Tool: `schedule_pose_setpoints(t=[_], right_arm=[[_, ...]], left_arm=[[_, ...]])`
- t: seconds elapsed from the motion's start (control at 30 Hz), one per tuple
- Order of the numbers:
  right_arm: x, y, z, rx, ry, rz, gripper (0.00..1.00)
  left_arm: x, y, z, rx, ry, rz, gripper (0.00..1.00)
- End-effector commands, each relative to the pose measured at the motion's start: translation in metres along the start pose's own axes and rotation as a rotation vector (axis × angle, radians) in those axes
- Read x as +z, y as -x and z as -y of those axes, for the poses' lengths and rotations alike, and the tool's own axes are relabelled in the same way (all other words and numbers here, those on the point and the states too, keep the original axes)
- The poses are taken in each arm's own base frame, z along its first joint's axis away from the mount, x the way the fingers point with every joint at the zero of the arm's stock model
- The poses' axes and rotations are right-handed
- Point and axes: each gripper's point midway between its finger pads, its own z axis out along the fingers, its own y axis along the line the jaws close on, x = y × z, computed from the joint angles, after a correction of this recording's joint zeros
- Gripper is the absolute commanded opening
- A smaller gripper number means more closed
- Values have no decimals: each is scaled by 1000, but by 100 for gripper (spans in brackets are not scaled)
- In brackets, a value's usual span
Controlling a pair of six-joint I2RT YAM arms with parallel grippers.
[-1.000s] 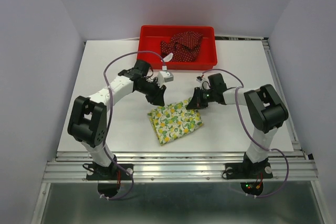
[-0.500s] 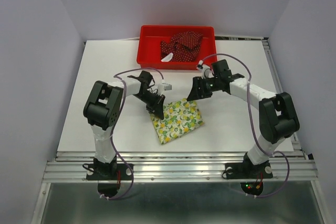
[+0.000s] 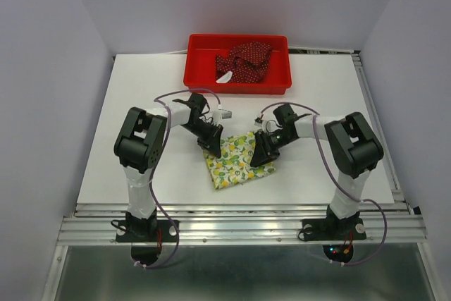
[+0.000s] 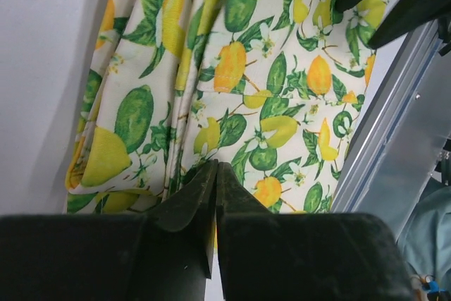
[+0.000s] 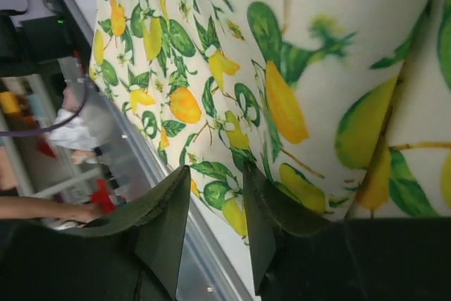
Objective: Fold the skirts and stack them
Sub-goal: Fold the skirt, then neatly place the folded skirt to the corner
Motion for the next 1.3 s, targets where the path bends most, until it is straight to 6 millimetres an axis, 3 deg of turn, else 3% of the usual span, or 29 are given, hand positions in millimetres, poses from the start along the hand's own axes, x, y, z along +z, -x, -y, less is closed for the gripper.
schedule_pose_setpoints(t=[0.0, 0.13, 0.23, 0.37, 0.43, 0.5, 0.53, 0.63, 0.7, 0.73, 0.8, 0.87, 0.93, 1.03, 1.17, 1.27], right_arm=[[4, -14, 43, 82, -107, -9, 42], [9, -19, 63, 141, -151, -16, 41], [5, -9, 65, 132, -190, 19, 42], [-8, 9, 74, 113, -321, 96, 43], [-21, 17, 71, 79, -378, 138, 49], [-31, 26, 61, 45, -391, 180, 54], [-44, 38, 46, 4, -395, 230, 57], [-61, 61, 21, -68, -413, 289, 62], [-65, 65, 7, -109, -437, 289, 63], [-60, 69, -4, -164, -462, 286, 63], [-52, 67, -14, -237, -504, 268, 63], [-30, 58, -25, -346, -575, 228, 64], [-11, 47, -22, -430, -651, 176, 64], [0, 43, -9, -478, -740, 141, 65], [6, 42, 35, -425, -913, 91, 67], [7, 41, 56, -401, -988, 81, 71]], left_arm=[[-4, 5, -32, 27, 125, 0, 16], [-14, 16, -35, 33, 129, 33, 26], [-33, 41, -18, 116, 106, 108, 35], [-81, 83, 11, 252, 199, 266, 47], [-104, 102, 17, 294, 279, 334, 52], [-135, 117, 35, 350, 353, 423, 71], [-157, 126, 43, 378, 413, 487, 98], [-194, 133, 47, 400, 549, 598, 99], [-207, 129, 37, 361, 613, 634, 99], [-223, 130, 26, 307, 677, 680, 99], [-233, 128, 18, 274, 701, 683, 99], [-238, 118, 6, 222, 693, 656, 99], [-238, 113, -3, 183, 677, 621, 99], [-254, 104, -22, 97, 688, 638, 99], [-269, 96, -29, 51, 679, 675, 99], [-272, 94, -29, 59, 686, 685, 99]])
